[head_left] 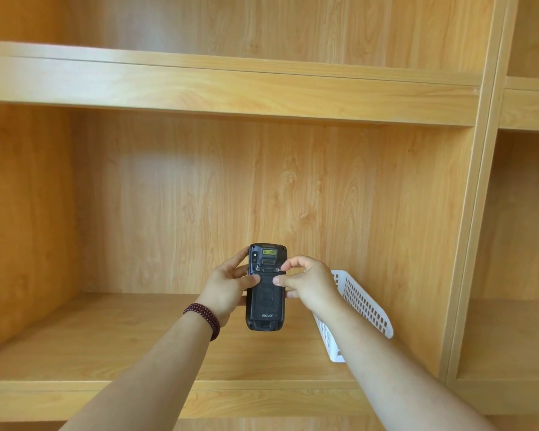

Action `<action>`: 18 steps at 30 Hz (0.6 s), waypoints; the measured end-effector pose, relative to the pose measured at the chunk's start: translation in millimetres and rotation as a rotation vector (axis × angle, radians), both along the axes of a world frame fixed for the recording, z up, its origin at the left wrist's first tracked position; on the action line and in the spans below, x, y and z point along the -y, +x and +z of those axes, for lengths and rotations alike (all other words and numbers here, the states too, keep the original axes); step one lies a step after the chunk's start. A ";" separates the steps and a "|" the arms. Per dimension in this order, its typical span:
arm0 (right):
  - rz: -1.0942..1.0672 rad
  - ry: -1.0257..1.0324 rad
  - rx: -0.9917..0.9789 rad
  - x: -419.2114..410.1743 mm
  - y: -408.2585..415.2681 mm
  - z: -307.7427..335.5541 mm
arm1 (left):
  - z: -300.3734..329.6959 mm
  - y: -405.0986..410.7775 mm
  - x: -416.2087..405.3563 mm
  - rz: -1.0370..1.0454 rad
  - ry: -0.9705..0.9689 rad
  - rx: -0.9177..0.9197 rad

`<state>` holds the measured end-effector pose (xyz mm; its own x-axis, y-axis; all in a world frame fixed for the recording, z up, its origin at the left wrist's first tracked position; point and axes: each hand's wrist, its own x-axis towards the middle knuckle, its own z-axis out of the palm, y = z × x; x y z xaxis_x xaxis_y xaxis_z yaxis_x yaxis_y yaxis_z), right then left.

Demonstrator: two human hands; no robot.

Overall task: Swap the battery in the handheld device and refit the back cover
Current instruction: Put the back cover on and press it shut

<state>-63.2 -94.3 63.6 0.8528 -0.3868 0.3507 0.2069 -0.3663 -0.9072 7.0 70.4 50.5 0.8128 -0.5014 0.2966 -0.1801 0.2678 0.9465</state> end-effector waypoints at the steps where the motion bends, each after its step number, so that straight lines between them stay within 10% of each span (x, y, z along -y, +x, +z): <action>1: 0.002 0.006 0.008 -0.2 0.5 -1.2 | 0.0 -0.1 -0.4 -0.001 -0.001 0.000; 18: 0.315 0.339 0.050 -7.1 -0.6 -19.3 | 8.0 3.1 -9.2 0.049 0.059 0.170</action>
<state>-63.8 -87.2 44.3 0.9326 -0.2117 0.2923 0.3066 0.0372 -0.9511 10.1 79.7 58.5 0.7772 -0.4829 0.4034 -0.3507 0.1999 0.9149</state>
